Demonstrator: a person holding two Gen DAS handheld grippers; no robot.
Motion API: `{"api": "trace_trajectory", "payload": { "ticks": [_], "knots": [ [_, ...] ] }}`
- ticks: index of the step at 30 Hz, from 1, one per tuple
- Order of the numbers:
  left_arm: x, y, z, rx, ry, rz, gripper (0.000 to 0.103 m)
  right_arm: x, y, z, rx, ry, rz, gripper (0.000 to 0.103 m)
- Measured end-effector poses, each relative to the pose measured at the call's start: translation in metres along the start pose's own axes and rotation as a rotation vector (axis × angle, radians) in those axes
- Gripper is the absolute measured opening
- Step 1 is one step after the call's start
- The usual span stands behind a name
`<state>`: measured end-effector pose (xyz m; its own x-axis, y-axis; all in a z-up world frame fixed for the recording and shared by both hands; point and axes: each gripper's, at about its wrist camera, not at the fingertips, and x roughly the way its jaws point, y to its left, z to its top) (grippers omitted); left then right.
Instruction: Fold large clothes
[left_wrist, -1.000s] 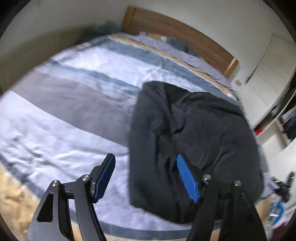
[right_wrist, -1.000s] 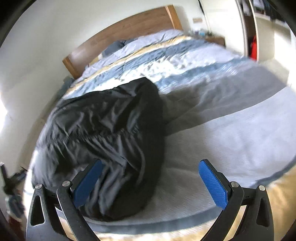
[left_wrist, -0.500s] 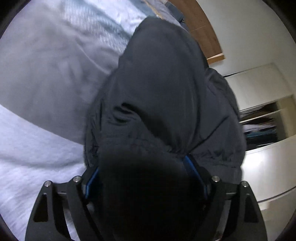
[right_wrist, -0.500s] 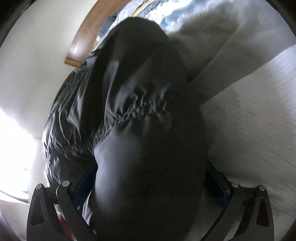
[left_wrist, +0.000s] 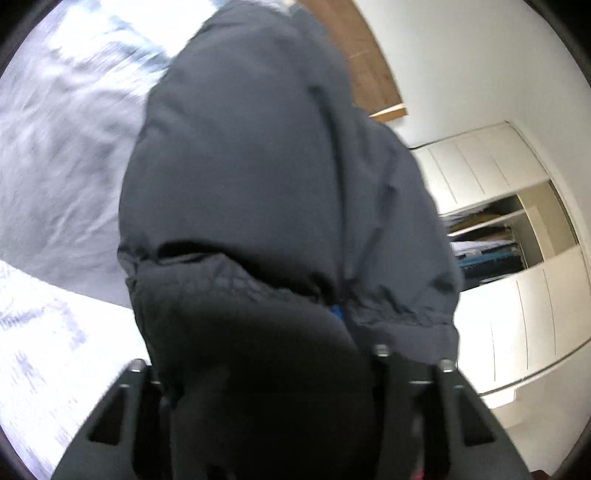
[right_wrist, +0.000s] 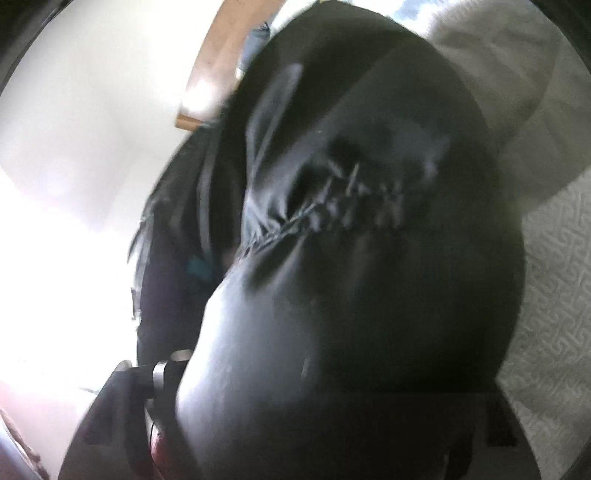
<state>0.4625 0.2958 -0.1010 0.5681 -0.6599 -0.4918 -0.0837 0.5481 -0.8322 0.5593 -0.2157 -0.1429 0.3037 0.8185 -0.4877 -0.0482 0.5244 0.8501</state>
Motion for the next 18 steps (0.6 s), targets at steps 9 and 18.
{"api": "trace_trajectory", "payload": {
  "ticks": [9,18],
  "knots": [
    [-0.036,-0.093,0.004,0.116,-0.097,-0.077,0.020,-0.026,0.105,0.001,-0.211,-0.071,-0.034,0.030],
    [-0.112,-0.136,-0.023,0.170,-0.157,-0.118,0.018,-0.080,0.171,-0.031,-0.312,-0.136,0.023,0.029]
  ]
}}
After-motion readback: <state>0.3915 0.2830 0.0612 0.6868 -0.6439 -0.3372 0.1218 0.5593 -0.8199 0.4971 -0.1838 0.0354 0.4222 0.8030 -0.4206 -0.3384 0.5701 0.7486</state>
